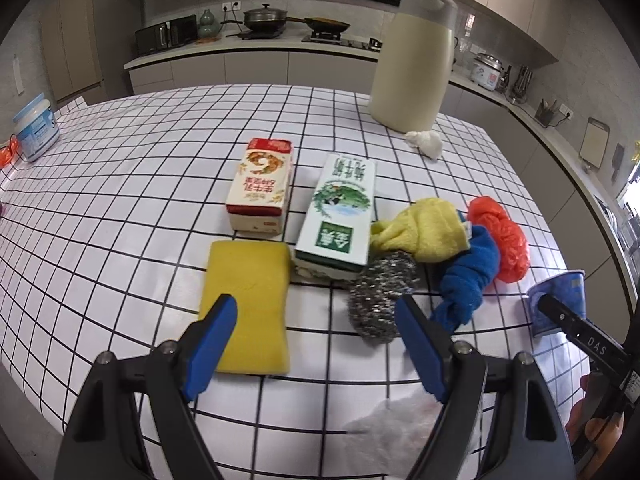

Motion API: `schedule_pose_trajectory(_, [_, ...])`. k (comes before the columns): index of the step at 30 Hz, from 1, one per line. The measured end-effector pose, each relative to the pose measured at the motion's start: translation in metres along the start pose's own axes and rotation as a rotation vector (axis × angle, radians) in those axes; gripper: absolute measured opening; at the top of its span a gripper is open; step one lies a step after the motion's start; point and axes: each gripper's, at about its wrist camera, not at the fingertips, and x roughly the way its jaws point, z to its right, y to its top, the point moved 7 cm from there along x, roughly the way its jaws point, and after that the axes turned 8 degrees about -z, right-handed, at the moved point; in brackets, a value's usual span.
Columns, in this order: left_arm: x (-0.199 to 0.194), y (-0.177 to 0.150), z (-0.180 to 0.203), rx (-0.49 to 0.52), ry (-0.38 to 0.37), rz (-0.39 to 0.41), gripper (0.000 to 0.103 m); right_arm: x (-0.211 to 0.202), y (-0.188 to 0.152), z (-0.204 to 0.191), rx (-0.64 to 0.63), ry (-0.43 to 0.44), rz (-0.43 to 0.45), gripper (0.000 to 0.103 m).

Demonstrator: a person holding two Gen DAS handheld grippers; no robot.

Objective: Collect trash
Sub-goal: 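Grasp the blue noodle bowl with the right tool while the left tool grasps the yellow sponge, then carry the bowl and sponge over the black bin and release both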

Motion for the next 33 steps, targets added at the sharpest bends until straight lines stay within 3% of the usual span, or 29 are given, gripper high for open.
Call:
schedule_pose_trajectory(2, [0.003, 0.0, -0.007, -0.002, 0.009, -0.006, 0.082, 0.0, 0.0, -0.006, -0.013, -0.007, 0.006, 0.08])
schedule_pose_trajectory(15, [0.025, -0.003, -0.041, -0.004, 0.047, -0.037, 0.082, 0.0, -0.007, -0.052, -0.059, 0.023, 0.019, 0.08])
schedule_pose_trajectory(27, [0.057, -0.007, -0.051, 0.002, 0.054, -0.083, 0.082, 0.009, -0.011, -0.063, -0.056, 0.02, -0.001, 0.08])
schedule_pose_trajectory(32, [0.058, -0.007, -0.05, 0.015, 0.062, -0.055, 0.079, 0.009, -0.01, -0.064, -0.059, 0.014, 0.003, 0.081])
schedule_pose_trajectory(33, [0.057, -0.007, -0.05, 0.017, 0.07, -0.043, 0.075, 0.009, -0.01, -0.064, -0.062, 0.012, 0.004, 0.08])
